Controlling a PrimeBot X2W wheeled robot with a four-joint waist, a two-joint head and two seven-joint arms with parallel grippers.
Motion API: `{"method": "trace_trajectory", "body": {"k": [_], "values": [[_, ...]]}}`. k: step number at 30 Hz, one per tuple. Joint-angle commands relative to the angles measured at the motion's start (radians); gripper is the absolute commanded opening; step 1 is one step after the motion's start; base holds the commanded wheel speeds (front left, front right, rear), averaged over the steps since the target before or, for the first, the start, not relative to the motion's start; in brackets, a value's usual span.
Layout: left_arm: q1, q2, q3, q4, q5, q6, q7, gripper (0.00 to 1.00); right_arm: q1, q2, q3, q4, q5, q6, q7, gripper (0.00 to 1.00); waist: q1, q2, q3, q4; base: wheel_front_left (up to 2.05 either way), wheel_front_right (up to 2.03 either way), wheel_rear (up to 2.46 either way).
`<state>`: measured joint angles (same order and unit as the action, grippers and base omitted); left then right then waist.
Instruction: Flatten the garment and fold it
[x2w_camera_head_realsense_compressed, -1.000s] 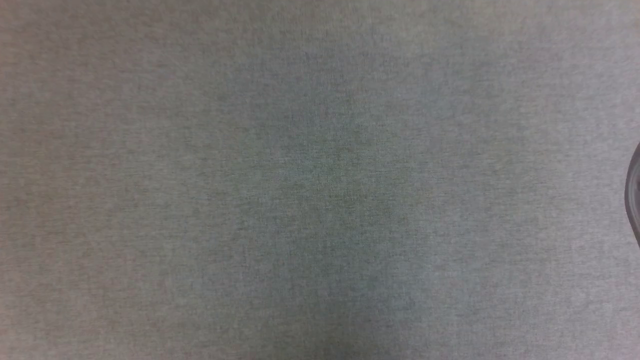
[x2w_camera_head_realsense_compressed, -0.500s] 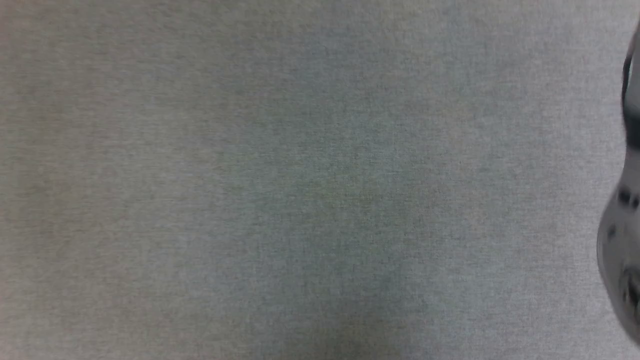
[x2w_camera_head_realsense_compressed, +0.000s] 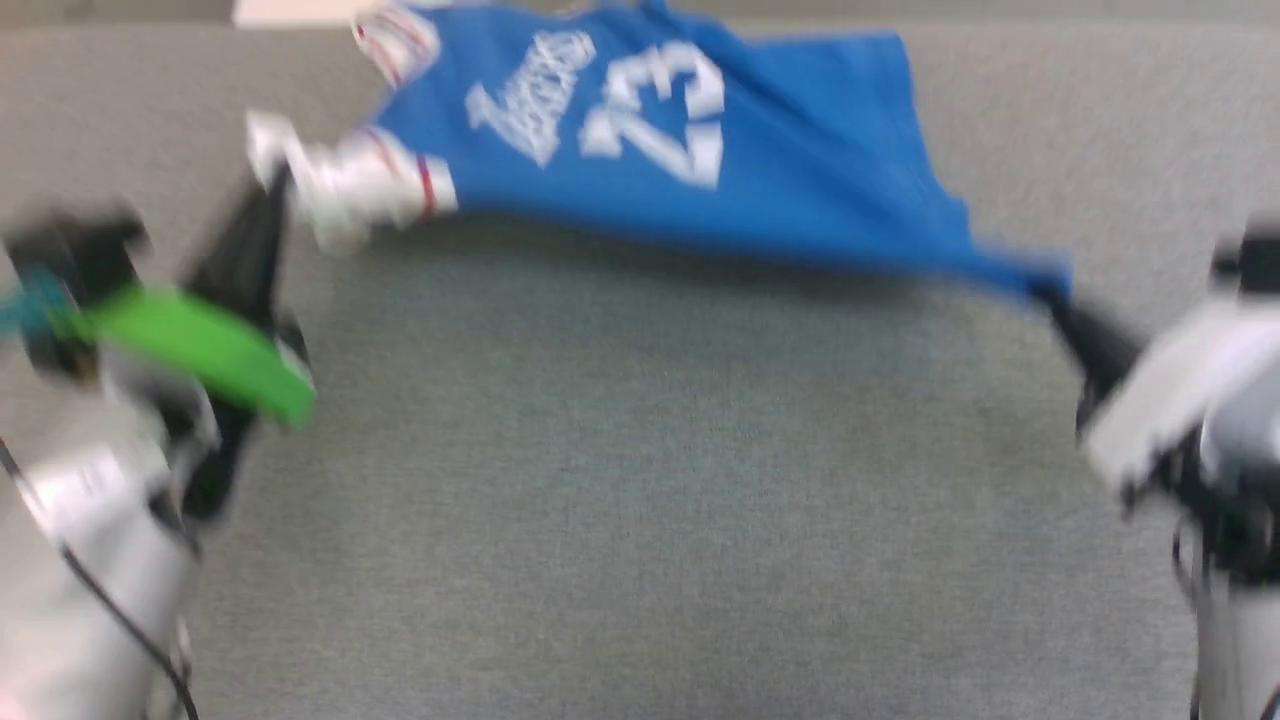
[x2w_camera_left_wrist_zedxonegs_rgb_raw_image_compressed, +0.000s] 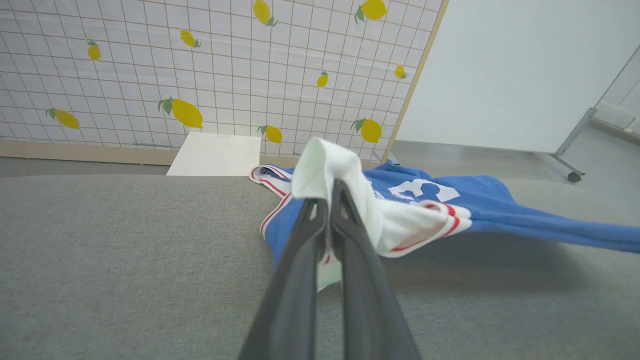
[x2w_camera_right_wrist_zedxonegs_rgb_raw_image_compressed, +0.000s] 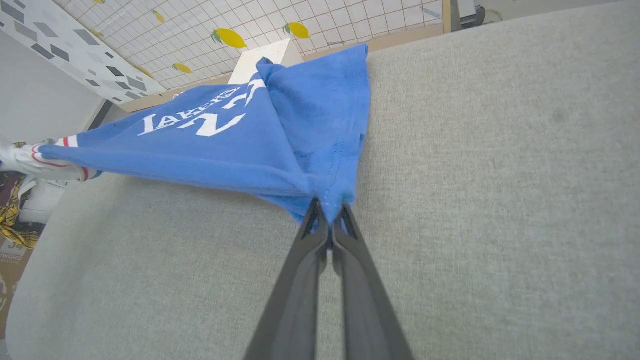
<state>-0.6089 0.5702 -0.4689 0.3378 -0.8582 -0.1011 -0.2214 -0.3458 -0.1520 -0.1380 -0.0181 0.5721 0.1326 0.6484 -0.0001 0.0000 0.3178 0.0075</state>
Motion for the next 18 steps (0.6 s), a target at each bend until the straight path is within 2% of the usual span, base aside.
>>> {"method": "trace_trajectory", "body": {"k": [1,10,15,18], "values": [[0.063,0.023,0.003,-0.037,-0.016,0.025,-0.002,0.00,0.062,0.005,-0.019,-0.021,0.003,-0.002,0.009,0.00,0.0001,0.0000,-0.111,0.016,0.00,0.00,0.00],[0.470,0.122,-0.032,-0.262,-0.059,0.198,0.095,0.00,0.370,0.043,-0.064,-0.090,-0.002,-0.002,0.132,0.00,0.0001,0.0000,-0.203,-0.002,0.00,0.00,0.00],[0.645,0.164,-0.047,-0.345,-0.126,0.288,0.190,0.00,0.468,0.015,-0.043,-0.112,-0.035,-0.002,0.181,0.00,0.0001,0.0000,-0.228,-0.008,0.00,0.00,0.00],[0.726,0.184,-0.067,-0.382,-0.171,0.324,0.264,0.00,0.505,-0.003,-0.036,-0.110,-0.049,-0.002,0.202,0.00,0.0001,0.0000,-0.238,-0.009,0.00,0.00,0.00]]}}
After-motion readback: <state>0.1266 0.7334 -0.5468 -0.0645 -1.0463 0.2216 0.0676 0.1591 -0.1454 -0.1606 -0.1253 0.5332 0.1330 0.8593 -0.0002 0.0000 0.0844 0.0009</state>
